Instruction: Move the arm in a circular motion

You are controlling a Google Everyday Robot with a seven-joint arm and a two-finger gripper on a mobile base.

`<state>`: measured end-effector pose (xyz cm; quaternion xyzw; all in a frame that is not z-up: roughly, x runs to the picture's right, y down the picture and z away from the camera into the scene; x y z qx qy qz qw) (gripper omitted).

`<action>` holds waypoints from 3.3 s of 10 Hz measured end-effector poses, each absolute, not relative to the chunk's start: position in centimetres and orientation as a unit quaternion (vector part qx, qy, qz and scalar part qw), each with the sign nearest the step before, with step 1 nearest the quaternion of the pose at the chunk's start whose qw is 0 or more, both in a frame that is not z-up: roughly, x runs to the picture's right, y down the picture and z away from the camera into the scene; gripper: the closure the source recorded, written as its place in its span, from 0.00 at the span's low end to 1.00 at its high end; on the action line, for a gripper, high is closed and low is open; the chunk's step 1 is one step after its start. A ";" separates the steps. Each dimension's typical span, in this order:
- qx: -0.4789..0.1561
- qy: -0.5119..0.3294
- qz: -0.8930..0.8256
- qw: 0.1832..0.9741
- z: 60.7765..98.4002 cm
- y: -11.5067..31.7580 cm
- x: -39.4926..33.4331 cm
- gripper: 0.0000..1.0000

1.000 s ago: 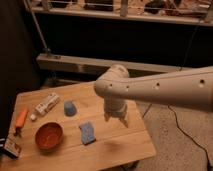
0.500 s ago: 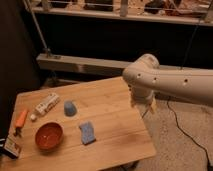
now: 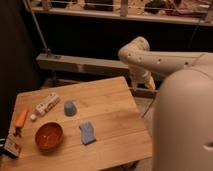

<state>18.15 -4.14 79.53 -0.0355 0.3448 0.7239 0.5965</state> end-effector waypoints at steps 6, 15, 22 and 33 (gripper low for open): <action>-0.107 0.280 0.656 0.693 87.2 -8.3 1.9 0.35; -0.229 0.177 0.486 0.825 82.0 -0.6 -20.2 0.35; -0.376 0.122 0.461 0.795 73.4 9.4 -22.9 0.35; -0.332 0.252 0.659 0.627 64.9 15.4 -0.4 0.35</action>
